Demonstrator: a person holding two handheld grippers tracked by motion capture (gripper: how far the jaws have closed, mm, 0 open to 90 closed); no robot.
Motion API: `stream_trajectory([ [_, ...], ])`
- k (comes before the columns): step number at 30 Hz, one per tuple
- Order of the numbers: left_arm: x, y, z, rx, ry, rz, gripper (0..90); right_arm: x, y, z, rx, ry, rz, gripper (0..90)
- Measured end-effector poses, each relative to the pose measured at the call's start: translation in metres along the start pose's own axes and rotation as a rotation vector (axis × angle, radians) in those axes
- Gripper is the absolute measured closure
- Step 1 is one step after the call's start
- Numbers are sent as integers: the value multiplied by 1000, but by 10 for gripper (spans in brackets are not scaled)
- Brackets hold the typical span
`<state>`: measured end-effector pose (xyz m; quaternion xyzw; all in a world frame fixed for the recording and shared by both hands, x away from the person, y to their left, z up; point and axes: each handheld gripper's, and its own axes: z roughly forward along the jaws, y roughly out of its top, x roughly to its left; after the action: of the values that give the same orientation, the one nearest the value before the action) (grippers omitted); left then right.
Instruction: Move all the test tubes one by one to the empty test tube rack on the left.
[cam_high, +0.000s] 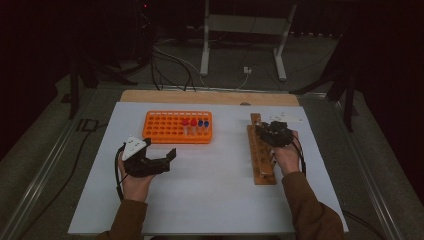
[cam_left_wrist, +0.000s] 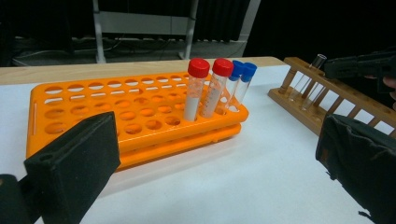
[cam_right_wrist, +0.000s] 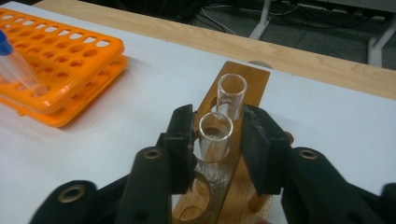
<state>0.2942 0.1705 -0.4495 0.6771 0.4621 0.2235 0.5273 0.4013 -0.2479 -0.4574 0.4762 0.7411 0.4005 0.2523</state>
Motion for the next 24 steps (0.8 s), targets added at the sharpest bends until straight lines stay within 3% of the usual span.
stream_trajectory([
  [7,-1,-1,1,6,0,6,4,4,0,2,2,-12,-30,754],
  [17,-2,-1,2,9,-1,7,4,7,1,1,-4,-28,-41,761],
  [24,-3,-2,2,14,-1,9,4,6,6,-10,-42,-22,-23,761],
])
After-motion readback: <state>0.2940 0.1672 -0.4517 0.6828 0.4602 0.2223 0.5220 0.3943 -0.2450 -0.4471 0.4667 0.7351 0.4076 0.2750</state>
